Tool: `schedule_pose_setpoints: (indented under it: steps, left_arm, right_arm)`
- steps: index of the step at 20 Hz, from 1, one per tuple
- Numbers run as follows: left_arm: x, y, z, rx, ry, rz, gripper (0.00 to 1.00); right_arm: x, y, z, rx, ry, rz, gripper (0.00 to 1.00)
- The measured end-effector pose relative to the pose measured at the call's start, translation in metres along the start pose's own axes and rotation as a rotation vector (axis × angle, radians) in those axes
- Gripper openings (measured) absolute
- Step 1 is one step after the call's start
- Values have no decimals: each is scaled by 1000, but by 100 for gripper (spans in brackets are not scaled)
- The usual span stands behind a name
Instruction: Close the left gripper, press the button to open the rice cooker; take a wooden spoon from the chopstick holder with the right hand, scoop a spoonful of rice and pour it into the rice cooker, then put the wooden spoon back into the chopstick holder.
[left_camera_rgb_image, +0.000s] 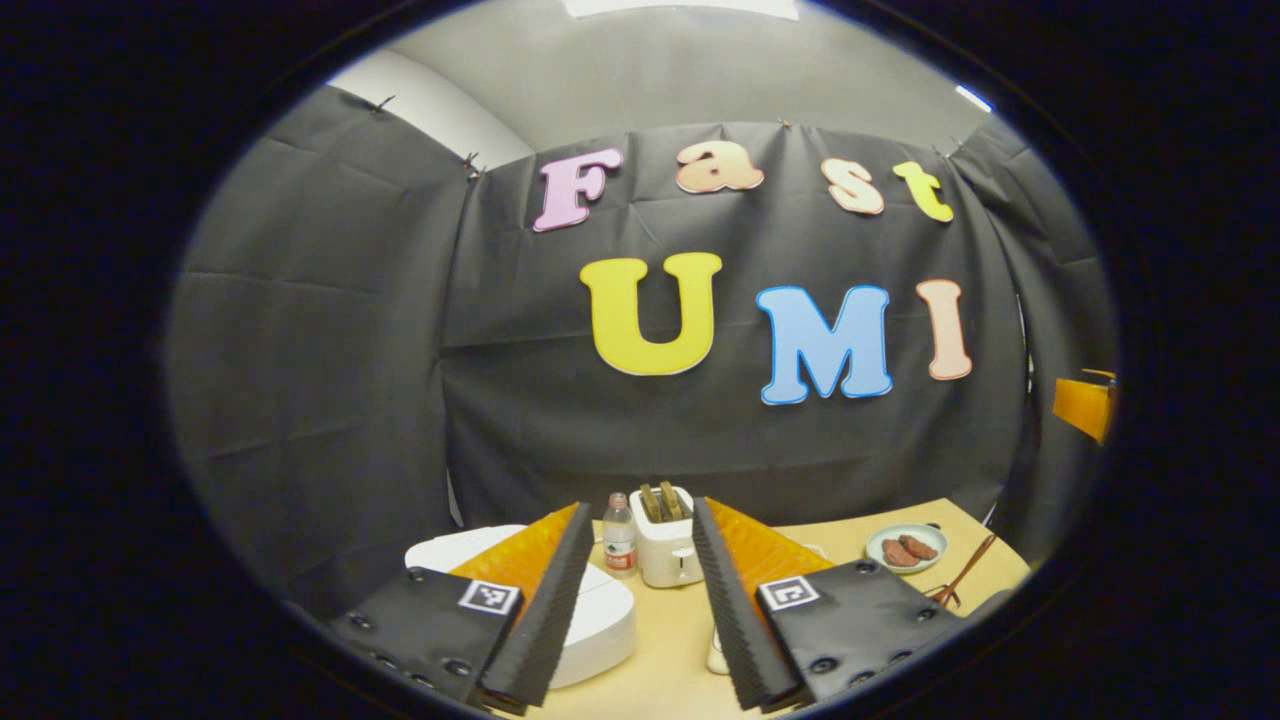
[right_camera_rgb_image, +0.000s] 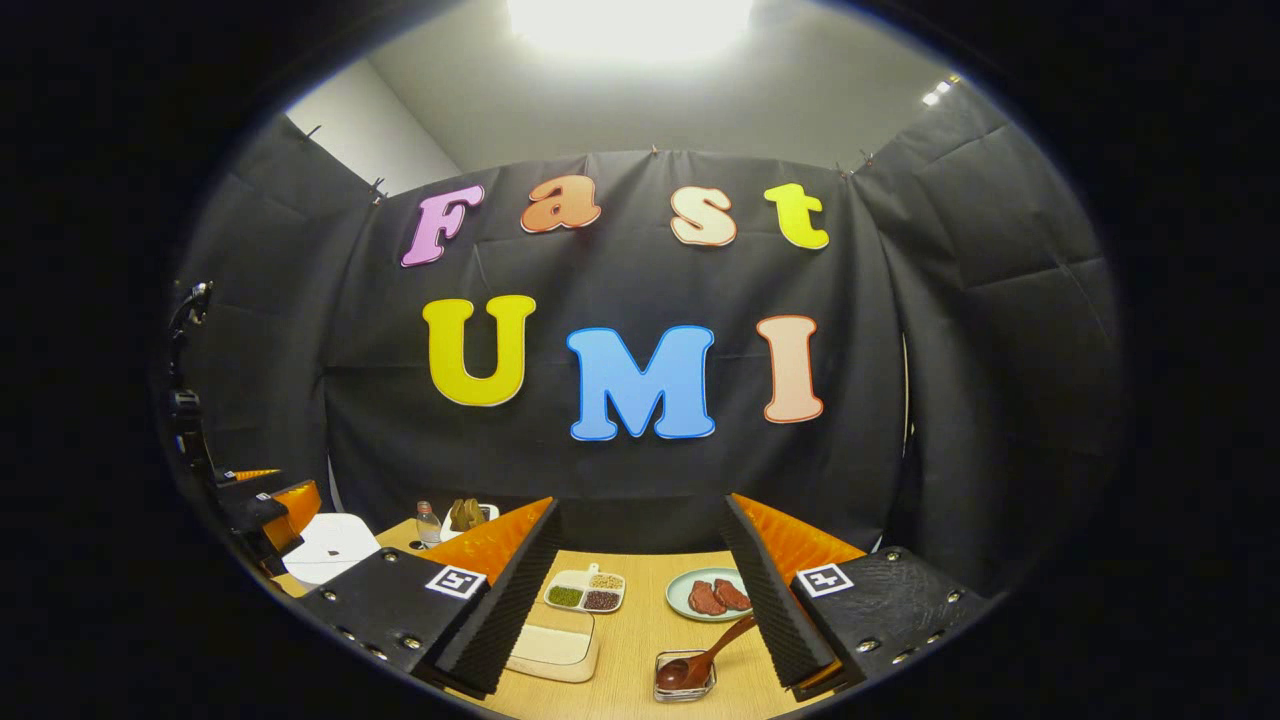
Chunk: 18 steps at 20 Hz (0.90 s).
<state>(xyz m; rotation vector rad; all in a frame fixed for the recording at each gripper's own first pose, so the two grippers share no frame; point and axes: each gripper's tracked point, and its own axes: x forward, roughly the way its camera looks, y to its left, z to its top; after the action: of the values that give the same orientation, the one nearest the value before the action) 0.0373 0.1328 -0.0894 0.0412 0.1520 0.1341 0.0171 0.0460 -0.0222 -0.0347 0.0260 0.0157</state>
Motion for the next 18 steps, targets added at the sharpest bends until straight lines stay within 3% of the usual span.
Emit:
schedule_pose_setpoints:
  steps: [2,4,8,12,18]
  left_arm:
    - [9,15,-18,-32,57,8,43]
    - [18,29,-41,-87,123,-1,10]
    - [44,84,-96,-243,300,81,7]
    - [73,129,-133,-220,398,143,8]
    - [101,138,-183,-266,535,161,8]
  right_arm:
    - [0,-2,-6,0,15,-9,97]
    - [1,-3,-10,2,27,-15,97]
    - [5,-3,-11,-9,33,-18,97]
    - [12,-2,-23,-14,64,-8,97]
    - [18,-6,-35,-12,101,-20,97]
